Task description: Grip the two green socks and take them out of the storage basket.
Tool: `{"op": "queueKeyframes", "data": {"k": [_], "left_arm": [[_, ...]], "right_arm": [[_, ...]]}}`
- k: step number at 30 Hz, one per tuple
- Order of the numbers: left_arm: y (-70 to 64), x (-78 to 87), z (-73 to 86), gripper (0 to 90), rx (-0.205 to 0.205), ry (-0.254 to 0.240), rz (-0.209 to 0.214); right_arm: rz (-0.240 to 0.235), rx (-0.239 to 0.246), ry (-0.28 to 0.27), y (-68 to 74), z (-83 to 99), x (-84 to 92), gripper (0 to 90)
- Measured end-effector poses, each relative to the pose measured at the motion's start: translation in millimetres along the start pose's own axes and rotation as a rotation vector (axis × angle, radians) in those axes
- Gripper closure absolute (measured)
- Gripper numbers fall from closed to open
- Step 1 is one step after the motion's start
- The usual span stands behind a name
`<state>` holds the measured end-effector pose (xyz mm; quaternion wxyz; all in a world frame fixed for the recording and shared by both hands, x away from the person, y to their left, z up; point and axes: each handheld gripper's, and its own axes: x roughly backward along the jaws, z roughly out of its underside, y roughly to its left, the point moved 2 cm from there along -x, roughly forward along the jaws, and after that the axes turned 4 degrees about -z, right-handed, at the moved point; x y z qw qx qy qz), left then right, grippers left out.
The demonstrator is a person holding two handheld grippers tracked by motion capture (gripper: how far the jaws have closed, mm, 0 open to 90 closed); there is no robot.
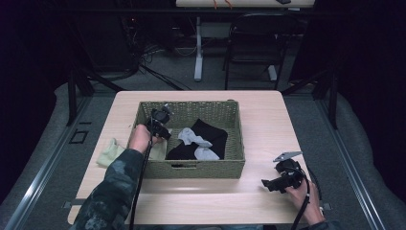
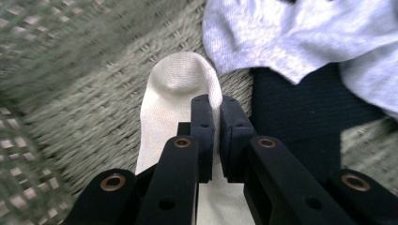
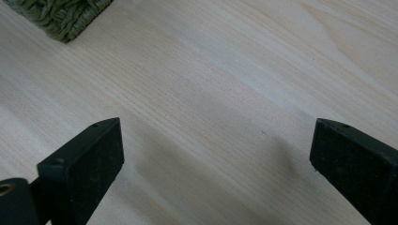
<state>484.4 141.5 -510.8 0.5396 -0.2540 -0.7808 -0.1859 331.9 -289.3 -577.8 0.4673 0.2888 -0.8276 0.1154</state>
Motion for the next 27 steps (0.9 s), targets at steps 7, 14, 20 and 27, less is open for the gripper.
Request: {"op": "queueKeyframes", "data": {"k": [7,14,20,27], "left_arm": [[3.4,34.2,-0.5,85.7,-0.020,-0.054,0.002],[6.2,63.5,-3.5,85.7,-0.038,-0.087,-0.009],[9.5,90.5,-5.8,86.0,-0.049,-0.115,-0.019],[12.1,119.5,-12.9,86.0,-0.057,-0.149,-0.033]], "right_arm": [[0.002,0.000,0.003,0.0,0.1,0.0,2.5],[0.000,-0.004,-0.003,0.4,0.0,-0.8,2.5],[-0.002,-0.004,-0.003,0.6,0.0,-1.1,2.5],[0.009,0.000,0.005,0.3,-0.2,-1.3,2.5]]}}
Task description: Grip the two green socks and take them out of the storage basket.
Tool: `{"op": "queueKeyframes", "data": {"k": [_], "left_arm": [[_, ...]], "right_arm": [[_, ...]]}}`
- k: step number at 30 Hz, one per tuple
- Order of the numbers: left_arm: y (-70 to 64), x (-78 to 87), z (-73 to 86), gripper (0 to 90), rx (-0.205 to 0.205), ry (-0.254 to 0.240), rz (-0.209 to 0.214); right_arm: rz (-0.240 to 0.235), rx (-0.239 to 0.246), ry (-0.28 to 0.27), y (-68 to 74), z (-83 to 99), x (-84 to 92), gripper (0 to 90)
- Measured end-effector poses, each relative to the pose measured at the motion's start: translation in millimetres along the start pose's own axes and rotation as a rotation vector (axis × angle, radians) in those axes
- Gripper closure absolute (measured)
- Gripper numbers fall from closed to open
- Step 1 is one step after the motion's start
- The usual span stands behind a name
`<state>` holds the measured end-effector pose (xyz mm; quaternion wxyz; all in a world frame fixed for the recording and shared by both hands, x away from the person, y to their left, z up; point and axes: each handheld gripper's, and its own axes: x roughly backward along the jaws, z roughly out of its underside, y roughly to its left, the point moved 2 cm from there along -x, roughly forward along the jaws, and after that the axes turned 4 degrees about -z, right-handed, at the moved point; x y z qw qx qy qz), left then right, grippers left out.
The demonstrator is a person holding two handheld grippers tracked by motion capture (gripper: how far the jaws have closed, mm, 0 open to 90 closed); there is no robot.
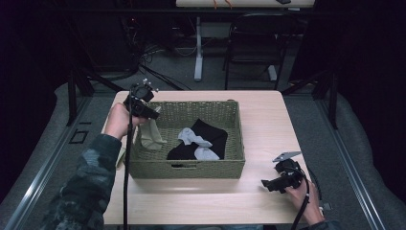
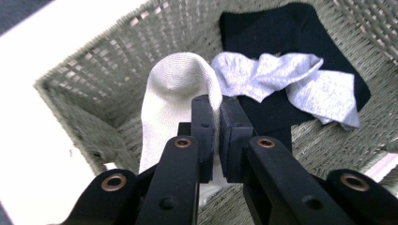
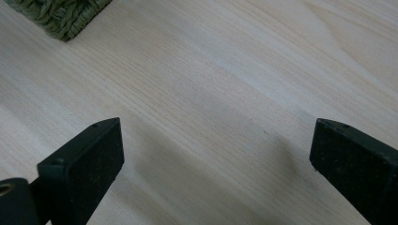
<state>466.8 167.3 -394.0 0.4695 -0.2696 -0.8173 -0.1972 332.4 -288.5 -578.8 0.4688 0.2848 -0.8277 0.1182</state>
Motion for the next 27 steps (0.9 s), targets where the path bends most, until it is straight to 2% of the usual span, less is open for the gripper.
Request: {"op": "queueKeyframes", "data": {"k": [6,15,27], "left_arm": [[0.3,20.3,-10.7,86.1,-0.013,-0.017,-0.018],[5.1,39.8,-21.3,86.1,-0.011,-0.030,-0.034],[17.1,77.7,-25.2,86.1,0.004,-0.073,-0.073]], "right_arm": [[-0.003,0.002,0.002,0.0,0.0,0.2,2.5],[0.003,0.007,0.011,-0.4,0.2,0.5,2.6],[0.001,0.008,0.013,-0.2,0.0,0.7,2.6]]}}
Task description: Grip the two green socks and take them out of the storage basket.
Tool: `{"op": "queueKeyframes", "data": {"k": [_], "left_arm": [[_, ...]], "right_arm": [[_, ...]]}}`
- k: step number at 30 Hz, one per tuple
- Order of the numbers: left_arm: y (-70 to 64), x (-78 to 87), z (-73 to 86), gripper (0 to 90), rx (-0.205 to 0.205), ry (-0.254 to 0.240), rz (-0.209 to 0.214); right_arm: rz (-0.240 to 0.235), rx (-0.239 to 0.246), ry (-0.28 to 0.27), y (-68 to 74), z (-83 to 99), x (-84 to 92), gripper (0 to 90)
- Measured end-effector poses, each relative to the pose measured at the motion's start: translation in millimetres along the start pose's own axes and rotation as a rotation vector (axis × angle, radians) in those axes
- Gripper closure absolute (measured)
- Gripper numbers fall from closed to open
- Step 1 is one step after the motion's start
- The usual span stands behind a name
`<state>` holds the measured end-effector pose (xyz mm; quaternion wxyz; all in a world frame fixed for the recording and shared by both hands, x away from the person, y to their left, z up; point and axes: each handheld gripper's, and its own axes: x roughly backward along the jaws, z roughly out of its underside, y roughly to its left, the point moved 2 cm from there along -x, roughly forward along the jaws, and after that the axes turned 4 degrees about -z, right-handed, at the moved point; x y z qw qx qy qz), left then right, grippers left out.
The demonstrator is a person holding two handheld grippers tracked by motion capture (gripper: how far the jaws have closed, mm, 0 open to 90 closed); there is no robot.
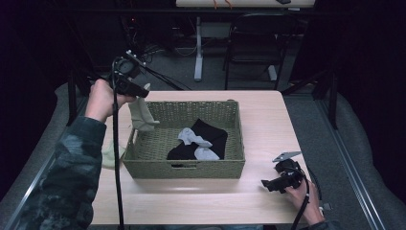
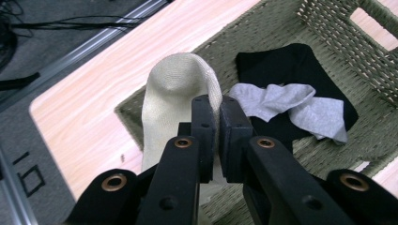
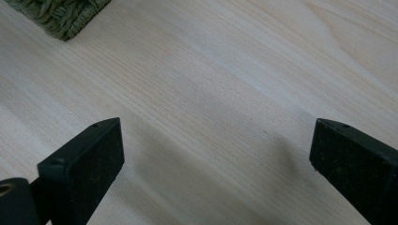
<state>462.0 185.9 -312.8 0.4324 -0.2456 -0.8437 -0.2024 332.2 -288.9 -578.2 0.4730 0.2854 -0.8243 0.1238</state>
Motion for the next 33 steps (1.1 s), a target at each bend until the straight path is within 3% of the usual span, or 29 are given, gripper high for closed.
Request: {"op": "queueKeyframes", "data": {"k": [8,20,26,33], "left_arm": [[19.4,24.2,9.2,86.1,0.031,-0.019,-0.047],[60.0,40.3,49.4,86.1,0.130,0.000,-0.102],[75.5,40.1,71.4,86.1,0.175,0.011,-0.130],[89.2,25.2,96.2,86.1,0.219,0.032,-0.153]], "right_arm": [[0.001,0.002,-0.003,-0.1,0.1,-0.2,2.6],[-0.006,-0.008,-0.007,0.9,-0.3,-0.9,2.6],[-0.005,-0.008,-0.006,1.0,-0.3,-1.0,2.6],[-0.004,-0.006,-0.006,1.1,-0.4,-1.1,2.6]]}}
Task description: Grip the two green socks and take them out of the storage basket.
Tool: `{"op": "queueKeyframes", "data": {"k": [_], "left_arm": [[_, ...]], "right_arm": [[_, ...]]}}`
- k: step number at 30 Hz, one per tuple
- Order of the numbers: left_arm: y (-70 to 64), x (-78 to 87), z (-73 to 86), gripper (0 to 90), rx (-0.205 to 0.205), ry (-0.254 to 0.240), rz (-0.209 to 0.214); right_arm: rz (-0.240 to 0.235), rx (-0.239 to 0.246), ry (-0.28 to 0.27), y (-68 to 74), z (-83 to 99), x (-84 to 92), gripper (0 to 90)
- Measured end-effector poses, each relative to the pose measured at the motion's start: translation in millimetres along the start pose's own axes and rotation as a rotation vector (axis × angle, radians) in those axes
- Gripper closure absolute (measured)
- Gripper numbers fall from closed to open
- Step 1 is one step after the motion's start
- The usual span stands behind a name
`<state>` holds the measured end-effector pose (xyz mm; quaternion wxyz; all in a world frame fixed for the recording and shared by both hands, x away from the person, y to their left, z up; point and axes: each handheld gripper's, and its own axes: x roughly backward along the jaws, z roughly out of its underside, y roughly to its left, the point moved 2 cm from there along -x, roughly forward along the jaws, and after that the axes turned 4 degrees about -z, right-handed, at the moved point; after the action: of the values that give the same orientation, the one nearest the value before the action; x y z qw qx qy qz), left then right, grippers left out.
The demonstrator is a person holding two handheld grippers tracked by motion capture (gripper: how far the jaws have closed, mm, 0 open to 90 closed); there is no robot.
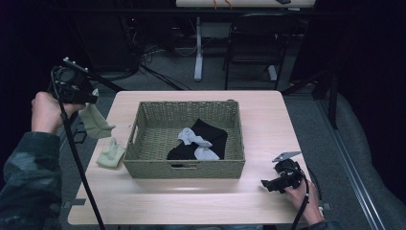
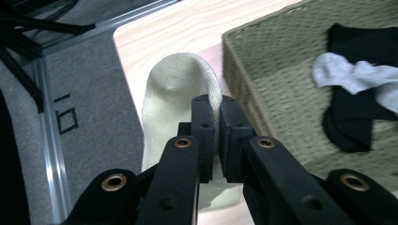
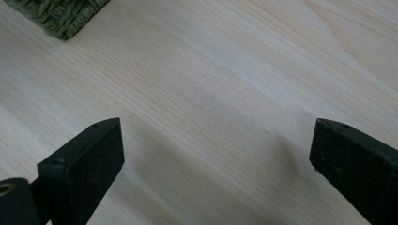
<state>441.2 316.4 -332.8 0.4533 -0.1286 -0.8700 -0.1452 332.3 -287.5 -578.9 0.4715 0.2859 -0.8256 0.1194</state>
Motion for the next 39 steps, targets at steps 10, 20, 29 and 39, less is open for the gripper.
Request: {"op": "queueKeyframes", "data": {"k": [10,20,29,39], "left_arm": [[5.3,-36.0,23.1,86.0,0.029,0.047,0.014],[-0.2,-81.5,41.9,86.0,0.064,0.088,0.051],[-9.0,-123.9,59.7,85.8,0.105,0.129,0.121],[-14.6,-156.9,79.0,85.6,0.133,0.170,0.145]], "right_arm": [[0.001,-0.003,-0.002,0.2,0.0,-0.4,2.6],[-0.001,-0.004,-0.001,0.0,0.2,-0.2,2.6],[-0.003,-0.004,-0.003,0.0,0.3,-0.1,2.6],[-0.004,-0.003,-0.002,0.0,0.3,-0.1,2.6]]}}
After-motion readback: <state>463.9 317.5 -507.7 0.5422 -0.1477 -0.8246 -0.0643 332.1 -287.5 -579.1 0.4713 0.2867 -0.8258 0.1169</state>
